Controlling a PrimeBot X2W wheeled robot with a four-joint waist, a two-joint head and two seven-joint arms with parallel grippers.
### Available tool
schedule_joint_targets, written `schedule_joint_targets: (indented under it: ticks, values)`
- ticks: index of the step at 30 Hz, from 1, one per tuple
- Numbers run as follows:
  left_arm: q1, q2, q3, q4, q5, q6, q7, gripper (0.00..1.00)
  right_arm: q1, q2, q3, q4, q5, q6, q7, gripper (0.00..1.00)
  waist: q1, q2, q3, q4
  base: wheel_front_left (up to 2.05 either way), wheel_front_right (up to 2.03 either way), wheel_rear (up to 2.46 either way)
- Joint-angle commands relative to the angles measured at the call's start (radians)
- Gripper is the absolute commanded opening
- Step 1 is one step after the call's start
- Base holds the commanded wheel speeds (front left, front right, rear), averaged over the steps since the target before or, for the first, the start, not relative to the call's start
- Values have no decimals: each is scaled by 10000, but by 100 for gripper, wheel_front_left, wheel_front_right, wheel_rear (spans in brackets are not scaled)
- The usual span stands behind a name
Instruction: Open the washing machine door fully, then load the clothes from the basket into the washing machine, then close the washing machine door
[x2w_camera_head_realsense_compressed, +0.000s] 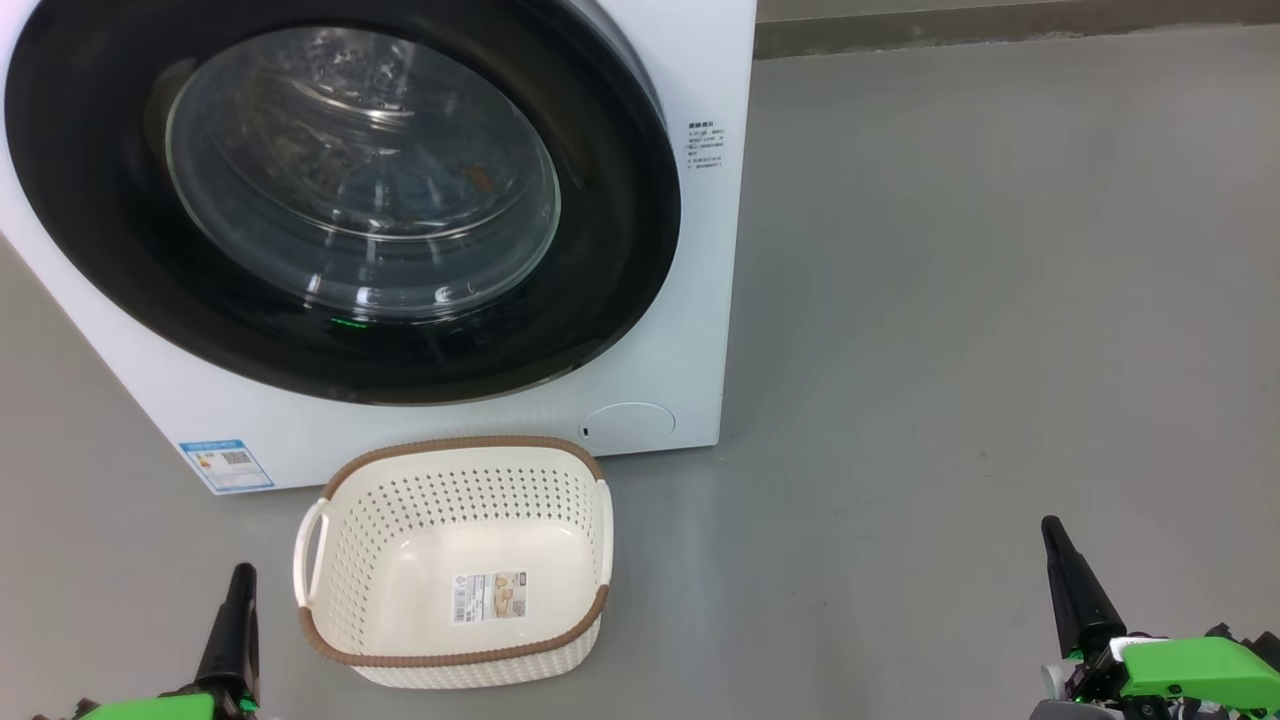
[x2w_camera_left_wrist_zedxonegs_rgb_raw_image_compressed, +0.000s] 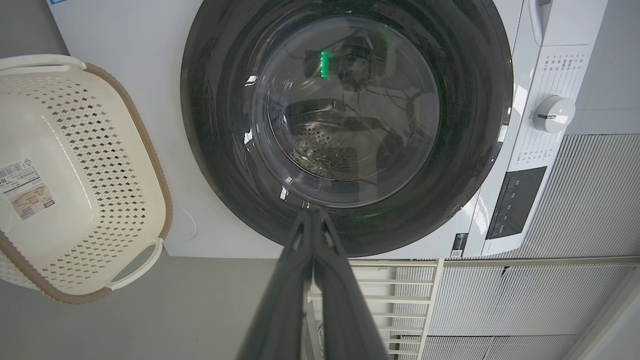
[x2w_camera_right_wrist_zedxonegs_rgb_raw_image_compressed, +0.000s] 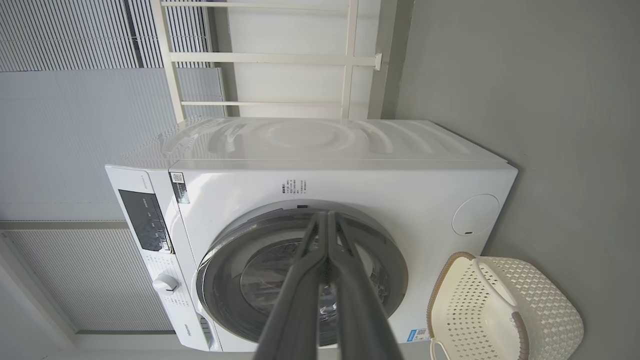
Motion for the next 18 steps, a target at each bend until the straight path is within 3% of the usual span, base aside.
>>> schedule_joint_targets:
  ticks: [1,18]
  values:
    - [-394,132,340,-183,-27,-115,87,0,-433,-76,188,-242,30,-11,72,0,-1,0,0,1,0,0,0]
    - [-397,102,383,-182,9,-115,121,0,-438,-42,139,-239,-11,-11,111,0,-1,0,0,1,0,0,0]
